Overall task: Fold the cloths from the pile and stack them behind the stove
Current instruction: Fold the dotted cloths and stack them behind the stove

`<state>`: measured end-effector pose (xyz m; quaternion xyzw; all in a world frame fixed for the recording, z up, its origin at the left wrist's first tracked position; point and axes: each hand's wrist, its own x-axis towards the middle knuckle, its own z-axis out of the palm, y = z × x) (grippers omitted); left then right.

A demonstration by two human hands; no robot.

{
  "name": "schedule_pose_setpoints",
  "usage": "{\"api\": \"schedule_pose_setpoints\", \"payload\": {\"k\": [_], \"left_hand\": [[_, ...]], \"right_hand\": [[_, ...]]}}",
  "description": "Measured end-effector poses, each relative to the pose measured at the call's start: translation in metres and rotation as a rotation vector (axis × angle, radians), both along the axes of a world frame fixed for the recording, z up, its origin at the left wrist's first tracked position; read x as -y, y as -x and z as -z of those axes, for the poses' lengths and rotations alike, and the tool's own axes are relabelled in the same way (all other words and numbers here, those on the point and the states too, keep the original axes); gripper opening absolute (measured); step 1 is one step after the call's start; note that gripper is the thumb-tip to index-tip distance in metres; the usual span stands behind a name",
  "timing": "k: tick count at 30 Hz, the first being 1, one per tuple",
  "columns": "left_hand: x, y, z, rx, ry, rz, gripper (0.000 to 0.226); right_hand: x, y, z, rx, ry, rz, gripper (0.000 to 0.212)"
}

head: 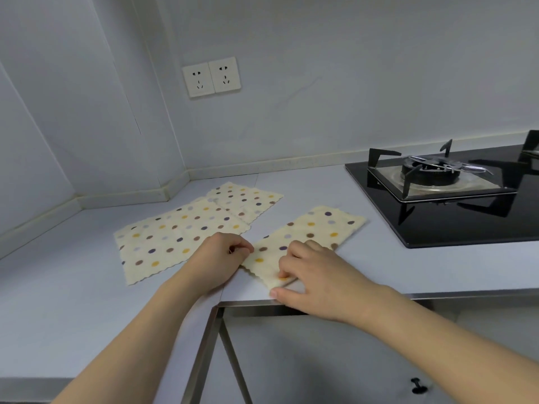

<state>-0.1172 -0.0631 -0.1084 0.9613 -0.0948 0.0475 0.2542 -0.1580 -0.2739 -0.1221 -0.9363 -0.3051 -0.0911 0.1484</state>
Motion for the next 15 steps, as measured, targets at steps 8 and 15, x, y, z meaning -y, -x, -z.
{"api": "schedule_pose_setpoints", "payload": {"k": [8, 15], "left_hand": [[-0.002, 0.007, -0.031, -0.331, 0.418, 0.113, 0.022], [0.007, 0.014, -0.039, -0.281, 0.043, 0.168, 0.032]], "right_hand": [[0.019, 0.007, 0.007, 0.080, 0.056, 0.021, 0.059], [0.017, 0.016, 0.011, 0.112, 0.005, 0.122, 0.059]]}}
